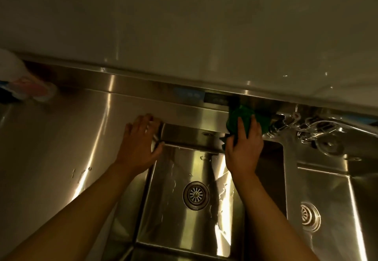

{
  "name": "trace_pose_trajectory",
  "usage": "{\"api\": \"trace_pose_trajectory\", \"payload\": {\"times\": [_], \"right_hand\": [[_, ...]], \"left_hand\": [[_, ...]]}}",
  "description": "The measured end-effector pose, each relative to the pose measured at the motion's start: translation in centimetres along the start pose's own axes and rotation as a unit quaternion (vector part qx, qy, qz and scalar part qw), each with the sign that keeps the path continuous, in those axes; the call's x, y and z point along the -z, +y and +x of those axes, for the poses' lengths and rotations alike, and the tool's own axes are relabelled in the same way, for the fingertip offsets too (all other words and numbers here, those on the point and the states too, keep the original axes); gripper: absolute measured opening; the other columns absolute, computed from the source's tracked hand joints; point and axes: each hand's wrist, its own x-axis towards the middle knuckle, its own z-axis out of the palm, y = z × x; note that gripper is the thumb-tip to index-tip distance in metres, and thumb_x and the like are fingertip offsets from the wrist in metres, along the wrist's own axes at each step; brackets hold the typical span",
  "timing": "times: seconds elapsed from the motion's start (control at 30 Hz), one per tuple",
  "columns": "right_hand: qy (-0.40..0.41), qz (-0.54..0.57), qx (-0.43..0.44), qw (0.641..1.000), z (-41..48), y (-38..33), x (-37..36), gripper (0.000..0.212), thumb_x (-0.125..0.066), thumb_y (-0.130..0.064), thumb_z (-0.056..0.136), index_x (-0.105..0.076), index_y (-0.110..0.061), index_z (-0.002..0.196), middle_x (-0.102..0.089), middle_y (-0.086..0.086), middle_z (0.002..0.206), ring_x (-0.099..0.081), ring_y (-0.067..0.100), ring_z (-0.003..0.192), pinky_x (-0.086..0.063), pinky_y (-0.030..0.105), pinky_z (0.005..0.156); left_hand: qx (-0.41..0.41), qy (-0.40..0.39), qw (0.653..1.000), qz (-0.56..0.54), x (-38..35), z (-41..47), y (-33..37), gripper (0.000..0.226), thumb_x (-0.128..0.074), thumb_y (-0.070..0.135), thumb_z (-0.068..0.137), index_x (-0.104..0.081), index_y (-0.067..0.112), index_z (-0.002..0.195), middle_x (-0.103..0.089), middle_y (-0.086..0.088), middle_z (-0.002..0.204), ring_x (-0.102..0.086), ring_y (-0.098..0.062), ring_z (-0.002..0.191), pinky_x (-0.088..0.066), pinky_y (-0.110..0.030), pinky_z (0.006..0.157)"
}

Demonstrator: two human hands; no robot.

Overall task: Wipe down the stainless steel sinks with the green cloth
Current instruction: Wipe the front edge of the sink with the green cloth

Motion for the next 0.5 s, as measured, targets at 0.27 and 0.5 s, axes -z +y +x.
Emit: {"api": "trace_pose_trajectory", "payload": {"times": [0.27, 0.5], "right_hand": [[0.008, -0.023, 0.000, 1.000, -0.6, -6.2, -4.1, 0.060, -0.061, -0.025, 0.088, -0.050, -0.021, 0.147, -0.031, 0.015, 0.160, -0.025, 0.036, 0.149, -0.030, 0.053, 0.113], [-0.058, 0.013, 0.091, 0.994, -1.6, -13.4, -7.1, 0.063, -0.051, -0.030, 0.087, -0.045, -0.023, 0.149, -0.033, 0.013, 0.160, -0.025, 0.035, 0.149, -0.028, 0.054, 0.117]], "left_hand": [[0.011, 0.041, 0.996, -0.078, -1.8, 0.4, -2.1, 0.087, -0.060, 0.057, 0.091, -0.020, 0.030, 0.163, -0.024, 0.004, 0.170, -0.015, -0.017, 0.160, -0.011, -0.052, 0.129], [0.007, 0.040, 0.998, -0.052, -1.9, 0.5, -2.0, 0.094, -0.061, 0.052, 0.086, -0.015, 0.025, 0.165, -0.023, 0.000, 0.171, -0.018, -0.021, 0.159, -0.013, -0.055, 0.128]]}}
